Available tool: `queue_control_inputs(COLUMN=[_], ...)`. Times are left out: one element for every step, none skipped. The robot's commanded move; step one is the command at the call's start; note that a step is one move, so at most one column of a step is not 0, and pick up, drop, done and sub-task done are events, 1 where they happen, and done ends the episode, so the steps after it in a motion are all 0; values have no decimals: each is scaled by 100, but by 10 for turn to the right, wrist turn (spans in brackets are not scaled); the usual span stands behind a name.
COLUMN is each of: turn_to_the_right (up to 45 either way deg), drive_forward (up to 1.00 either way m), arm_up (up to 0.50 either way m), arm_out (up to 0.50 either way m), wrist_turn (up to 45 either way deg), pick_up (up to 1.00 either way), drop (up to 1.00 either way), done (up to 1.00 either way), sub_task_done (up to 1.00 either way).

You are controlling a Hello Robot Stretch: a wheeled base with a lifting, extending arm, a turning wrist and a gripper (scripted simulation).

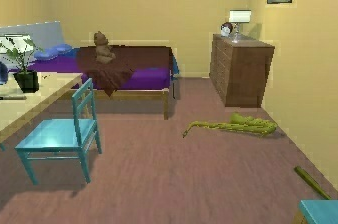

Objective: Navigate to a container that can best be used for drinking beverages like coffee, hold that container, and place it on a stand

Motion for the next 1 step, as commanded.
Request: queue_control_inputs(turn_to_the_right=[0], drive_forward=[0], arm_up=[0], arm_out=[0], wrist_turn=[0], pick_up=[0], drop=[0], done=[100], sub_task_done=[0])
